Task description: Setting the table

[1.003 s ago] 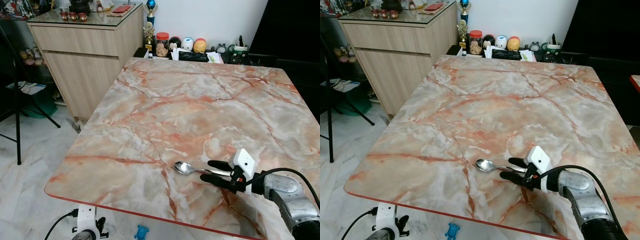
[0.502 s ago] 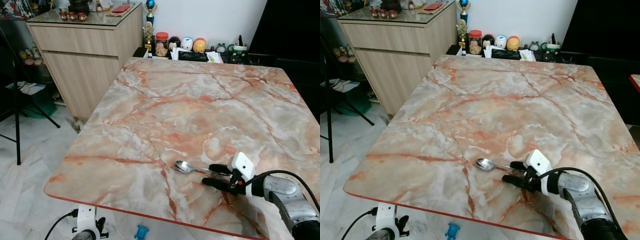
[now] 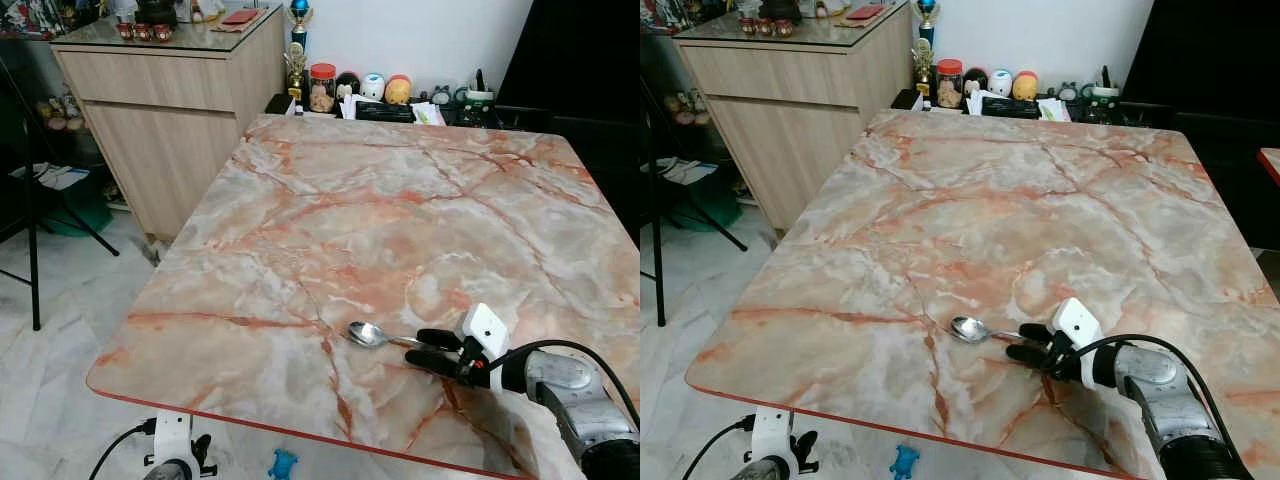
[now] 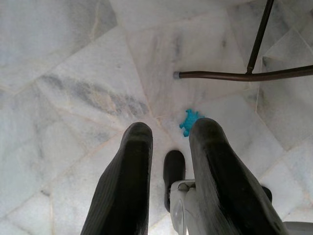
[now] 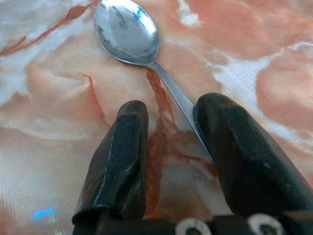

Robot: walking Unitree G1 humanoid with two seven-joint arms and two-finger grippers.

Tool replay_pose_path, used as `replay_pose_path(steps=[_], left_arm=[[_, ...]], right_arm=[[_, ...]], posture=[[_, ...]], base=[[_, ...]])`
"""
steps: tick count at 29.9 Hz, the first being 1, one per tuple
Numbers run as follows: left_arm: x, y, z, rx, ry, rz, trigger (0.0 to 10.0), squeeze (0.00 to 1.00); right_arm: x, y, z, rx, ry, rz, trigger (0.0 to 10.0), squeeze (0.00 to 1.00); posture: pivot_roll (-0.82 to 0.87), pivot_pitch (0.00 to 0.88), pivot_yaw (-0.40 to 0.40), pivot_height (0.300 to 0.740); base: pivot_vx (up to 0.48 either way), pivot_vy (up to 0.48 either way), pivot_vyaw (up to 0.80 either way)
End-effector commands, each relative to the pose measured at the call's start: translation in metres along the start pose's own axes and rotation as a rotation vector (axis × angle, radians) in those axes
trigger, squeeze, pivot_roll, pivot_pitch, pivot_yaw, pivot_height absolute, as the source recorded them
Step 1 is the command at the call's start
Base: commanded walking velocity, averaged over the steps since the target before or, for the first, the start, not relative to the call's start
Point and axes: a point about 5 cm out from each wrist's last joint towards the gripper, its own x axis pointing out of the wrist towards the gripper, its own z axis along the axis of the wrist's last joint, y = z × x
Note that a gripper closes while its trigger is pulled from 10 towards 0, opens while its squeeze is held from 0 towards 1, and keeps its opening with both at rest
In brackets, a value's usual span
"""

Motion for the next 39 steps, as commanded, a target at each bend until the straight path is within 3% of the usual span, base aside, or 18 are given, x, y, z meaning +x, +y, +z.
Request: replay_pose_path(steps=[1,16,39], left_arm=[[-0.001,0.002,-0.002,-0.006,0.016,0.009,10.0,0.00],[0.000,-0.001,-0.001,-0.008,0.002,0.000,10.0,0.00],[0.000,-0.002,0.001,-0.015,-0.011,-0.006,10.0,0.00]], right_arm=[[0.001,0.001,-0.003,0.002,0.023,0.009,10.0,0.00],[0.001,-0.003,0.007,0.003,-0.055,-0.001,10.0,0.00],[0.002,-0.009,0.010,0.004,-0.091,-0.037,10.0,0.00]], posture=[[0.07,0.022,0.008,0.740],[0.06,0.000,0.004,0.740],[0.07,0.000,-0.002,0.740]], base=[[0.000,0.000,0.00],[0.000,0.000,0.00],[0.000,0.000,0.00]])
